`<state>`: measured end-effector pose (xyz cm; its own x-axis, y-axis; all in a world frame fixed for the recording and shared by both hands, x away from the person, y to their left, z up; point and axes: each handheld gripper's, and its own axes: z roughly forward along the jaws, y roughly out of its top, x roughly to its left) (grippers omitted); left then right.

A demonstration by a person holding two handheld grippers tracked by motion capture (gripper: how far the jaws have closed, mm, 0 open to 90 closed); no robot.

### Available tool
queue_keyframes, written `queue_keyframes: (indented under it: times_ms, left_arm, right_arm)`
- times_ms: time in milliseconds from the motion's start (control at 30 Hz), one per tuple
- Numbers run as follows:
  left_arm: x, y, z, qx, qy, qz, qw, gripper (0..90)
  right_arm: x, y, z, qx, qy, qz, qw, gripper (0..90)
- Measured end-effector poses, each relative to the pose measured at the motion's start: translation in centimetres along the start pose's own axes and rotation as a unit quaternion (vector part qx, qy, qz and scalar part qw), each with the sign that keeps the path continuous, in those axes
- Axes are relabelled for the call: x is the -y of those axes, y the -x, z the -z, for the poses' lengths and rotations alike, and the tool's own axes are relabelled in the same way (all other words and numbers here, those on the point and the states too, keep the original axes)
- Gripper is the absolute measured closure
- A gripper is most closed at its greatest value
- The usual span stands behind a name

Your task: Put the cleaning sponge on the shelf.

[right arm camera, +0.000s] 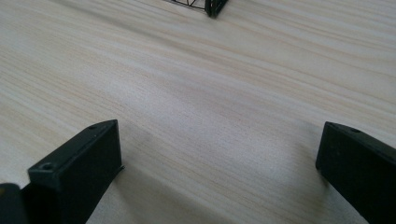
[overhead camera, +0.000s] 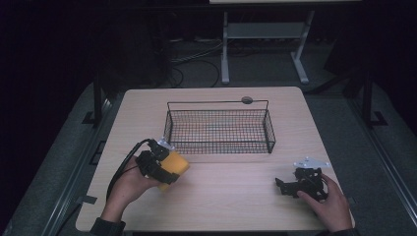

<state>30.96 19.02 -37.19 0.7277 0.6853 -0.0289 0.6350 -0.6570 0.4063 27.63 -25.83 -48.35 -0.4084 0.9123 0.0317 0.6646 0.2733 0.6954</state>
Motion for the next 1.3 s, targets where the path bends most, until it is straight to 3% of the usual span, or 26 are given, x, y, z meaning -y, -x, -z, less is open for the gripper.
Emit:
queue_keyframes:
  times_ms: [600,1300]
  left_arm:
    - [-2.6,-1.3,1.0,0.004,0.010,-0.004,0.9999,22.4]
    - [-6.4,-3.2,1.6,-0.012,0.025,-0.002,0.9996,22.5]
  right_arm:
    - [0.0,0.0,0.0,-0.001,-0.001,-0.001,1.0000,0.0]
    - [0.0,0.0,0.0,0.000,0.000,0.000,1.0000,0.0]
